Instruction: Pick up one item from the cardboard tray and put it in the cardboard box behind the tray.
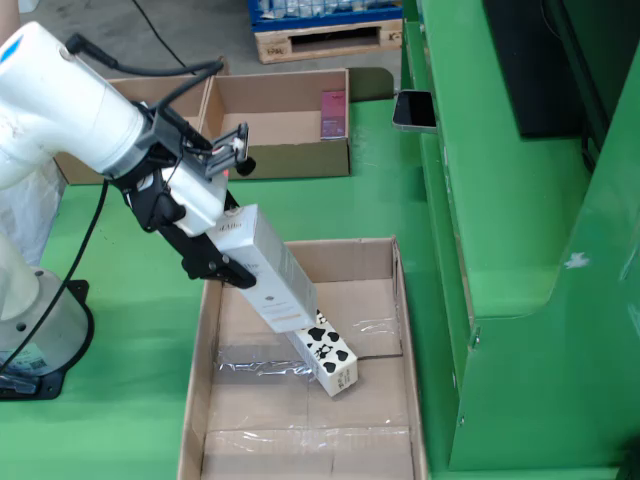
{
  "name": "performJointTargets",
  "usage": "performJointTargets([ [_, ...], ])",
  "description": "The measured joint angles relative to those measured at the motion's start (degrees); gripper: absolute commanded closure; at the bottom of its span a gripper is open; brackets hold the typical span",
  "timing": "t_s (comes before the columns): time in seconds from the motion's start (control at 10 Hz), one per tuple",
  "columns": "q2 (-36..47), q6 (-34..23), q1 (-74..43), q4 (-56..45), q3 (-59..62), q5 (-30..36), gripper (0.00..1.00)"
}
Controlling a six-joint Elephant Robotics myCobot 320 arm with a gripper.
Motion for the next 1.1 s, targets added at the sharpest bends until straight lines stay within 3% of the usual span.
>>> performJointTargets([
  [0.7, -0.27, 1.84, 4.22, -9.85, 13.98, -1.67, 1.0],
  [0.9, -4.75, -0.09, 6.15, -14.15, 19.43, -1.32, 1.0],
  [1.1, -3.69, -2.03, 10.37, -13.62, 19.69, -1.23, 1.0],
])
